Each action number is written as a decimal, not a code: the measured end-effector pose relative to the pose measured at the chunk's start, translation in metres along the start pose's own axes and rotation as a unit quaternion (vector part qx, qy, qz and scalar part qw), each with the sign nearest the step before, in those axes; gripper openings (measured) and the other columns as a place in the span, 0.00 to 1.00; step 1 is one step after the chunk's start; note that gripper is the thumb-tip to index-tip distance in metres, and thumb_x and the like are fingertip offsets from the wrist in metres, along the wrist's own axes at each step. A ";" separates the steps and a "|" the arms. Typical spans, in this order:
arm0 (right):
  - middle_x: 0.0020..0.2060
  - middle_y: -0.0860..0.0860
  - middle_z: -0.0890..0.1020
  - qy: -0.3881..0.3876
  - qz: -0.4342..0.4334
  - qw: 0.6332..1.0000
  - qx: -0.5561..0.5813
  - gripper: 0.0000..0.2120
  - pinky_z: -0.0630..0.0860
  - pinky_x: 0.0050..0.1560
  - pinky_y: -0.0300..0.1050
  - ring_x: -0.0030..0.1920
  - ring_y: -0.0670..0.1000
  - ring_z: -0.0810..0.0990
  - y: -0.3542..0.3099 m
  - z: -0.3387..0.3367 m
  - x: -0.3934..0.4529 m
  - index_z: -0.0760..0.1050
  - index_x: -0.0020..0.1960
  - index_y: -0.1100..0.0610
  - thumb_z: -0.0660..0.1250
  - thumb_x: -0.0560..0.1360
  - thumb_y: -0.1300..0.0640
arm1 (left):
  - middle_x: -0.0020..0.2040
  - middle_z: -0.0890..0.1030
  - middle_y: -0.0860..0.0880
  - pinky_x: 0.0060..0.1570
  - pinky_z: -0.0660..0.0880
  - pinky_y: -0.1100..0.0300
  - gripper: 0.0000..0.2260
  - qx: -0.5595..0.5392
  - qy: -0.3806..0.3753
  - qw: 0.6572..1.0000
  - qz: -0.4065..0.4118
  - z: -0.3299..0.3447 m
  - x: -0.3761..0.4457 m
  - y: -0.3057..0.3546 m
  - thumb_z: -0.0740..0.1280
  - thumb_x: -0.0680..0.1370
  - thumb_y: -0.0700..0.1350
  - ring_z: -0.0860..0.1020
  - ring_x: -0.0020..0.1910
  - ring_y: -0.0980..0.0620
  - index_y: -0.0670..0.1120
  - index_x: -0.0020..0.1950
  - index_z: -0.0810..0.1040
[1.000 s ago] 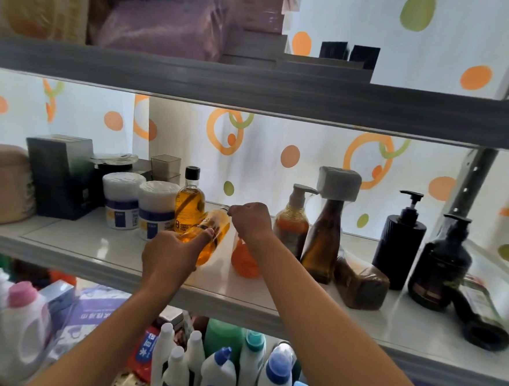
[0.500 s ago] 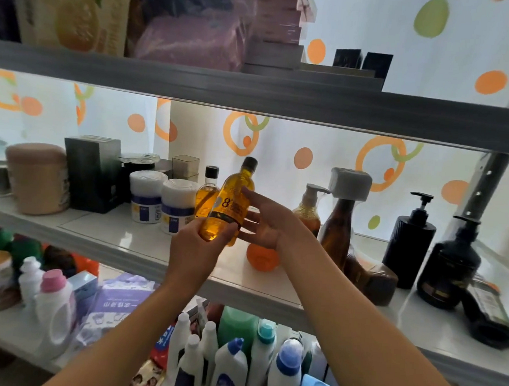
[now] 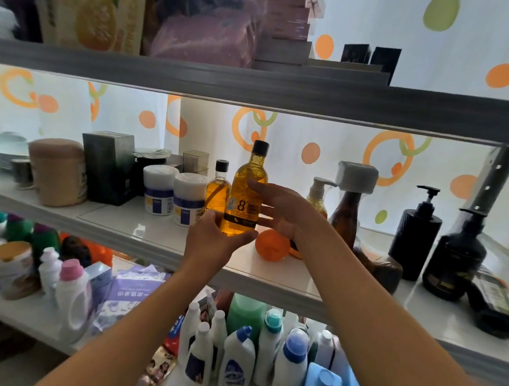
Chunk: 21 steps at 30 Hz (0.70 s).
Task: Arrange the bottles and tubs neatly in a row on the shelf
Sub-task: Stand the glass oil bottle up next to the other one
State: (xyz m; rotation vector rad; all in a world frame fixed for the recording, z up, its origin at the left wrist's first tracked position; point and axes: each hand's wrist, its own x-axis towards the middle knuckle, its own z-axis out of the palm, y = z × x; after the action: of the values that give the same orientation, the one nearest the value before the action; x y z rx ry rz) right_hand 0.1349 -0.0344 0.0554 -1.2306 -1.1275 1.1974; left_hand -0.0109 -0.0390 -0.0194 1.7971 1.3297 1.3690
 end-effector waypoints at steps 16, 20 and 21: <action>0.55 0.53 0.83 -0.004 -0.009 0.996 -0.091 0.26 0.78 0.60 0.54 0.57 0.55 0.82 -0.003 -0.007 0.000 0.76 0.59 0.57 0.81 0.64 0.55 | 0.48 0.81 0.54 0.38 0.70 0.67 0.29 -0.002 0.009 1.000 -0.008 0.015 0.000 -0.009 0.80 0.62 0.56 0.79 0.44 0.56 0.49 0.57 0.74; 0.53 0.51 0.82 0.079 -0.020 0.978 -0.193 0.29 0.80 0.52 0.47 0.54 0.54 0.81 0.000 0.003 -0.002 0.77 0.58 0.57 0.81 0.62 0.49 | 0.46 0.79 0.56 0.37 0.68 0.70 0.29 0.018 -0.008 1.000 -0.006 0.018 -0.001 -0.018 0.81 0.61 0.56 0.77 0.43 0.57 0.49 0.56 0.73; 0.52 0.52 0.83 0.097 -0.025 0.970 -0.220 0.30 0.80 0.51 0.47 0.53 0.54 0.82 0.002 0.005 -0.001 0.77 0.58 0.57 0.81 0.61 0.48 | 0.46 0.78 0.56 0.36 0.68 0.70 0.29 0.021 -0.012 1.000 -0.008 0.019 0.000 -0.020 0.81 0.61 0.55 0.77 0.43 0.57 0.48 0.56 0.73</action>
State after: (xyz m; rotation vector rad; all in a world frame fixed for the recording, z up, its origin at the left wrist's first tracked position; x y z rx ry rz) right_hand 0.1297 -0.0354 0.0540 -1.6038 -1.3066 0.7885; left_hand -0.0013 -0.0286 -0.0432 1.8223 1.3664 1.3156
